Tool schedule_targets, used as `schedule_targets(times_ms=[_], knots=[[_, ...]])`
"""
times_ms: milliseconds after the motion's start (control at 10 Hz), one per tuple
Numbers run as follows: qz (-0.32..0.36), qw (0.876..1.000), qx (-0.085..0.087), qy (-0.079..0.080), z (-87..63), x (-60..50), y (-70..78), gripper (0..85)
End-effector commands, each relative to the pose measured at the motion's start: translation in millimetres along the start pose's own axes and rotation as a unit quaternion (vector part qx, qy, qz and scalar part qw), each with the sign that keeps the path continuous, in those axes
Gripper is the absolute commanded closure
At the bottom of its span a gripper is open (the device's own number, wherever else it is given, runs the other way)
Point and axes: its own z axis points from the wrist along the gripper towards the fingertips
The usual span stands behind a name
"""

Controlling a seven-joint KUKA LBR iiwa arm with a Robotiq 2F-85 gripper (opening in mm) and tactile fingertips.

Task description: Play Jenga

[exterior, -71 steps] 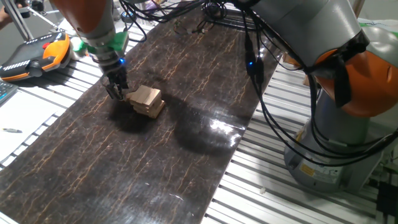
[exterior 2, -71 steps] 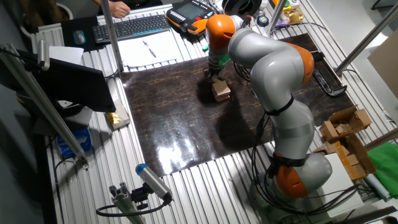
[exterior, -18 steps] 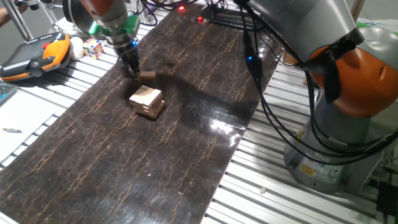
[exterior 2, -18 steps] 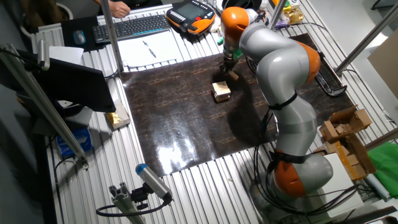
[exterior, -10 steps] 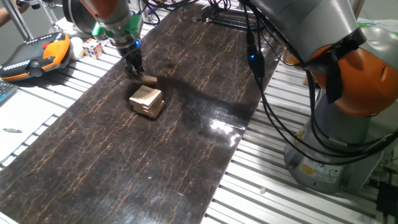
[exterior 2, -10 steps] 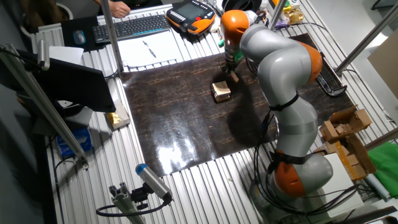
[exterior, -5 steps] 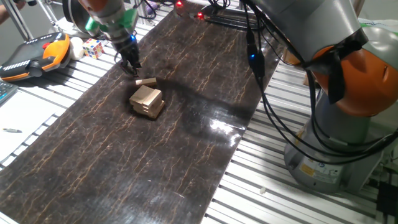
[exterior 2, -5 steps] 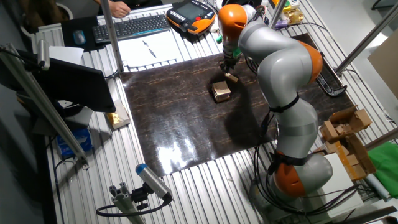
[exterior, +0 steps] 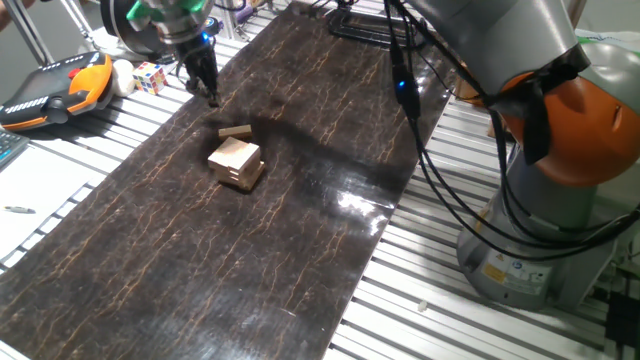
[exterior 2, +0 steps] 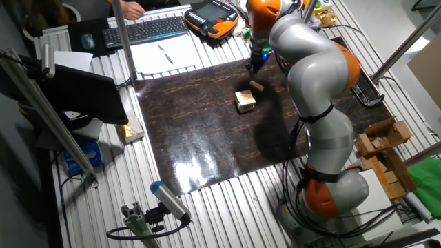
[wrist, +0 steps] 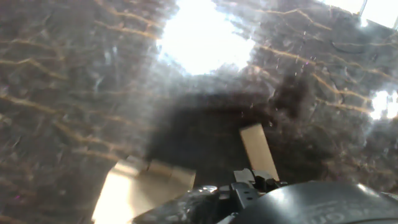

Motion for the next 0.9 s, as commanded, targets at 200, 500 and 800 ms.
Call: schedule_targets(times_ms=[200, 500, 800], knots=[[0.001, 1.000, -0.009, -0.003, -17.7, 20.5, 8.6, 84.3], [0.004, 1.000, -0.008, -0.014, -29.5, 34.2, 16.6, 84.3], [0.005, 1.000, -0.003, -0.020, -37.8, 41.3, 21.9, 84.3]])
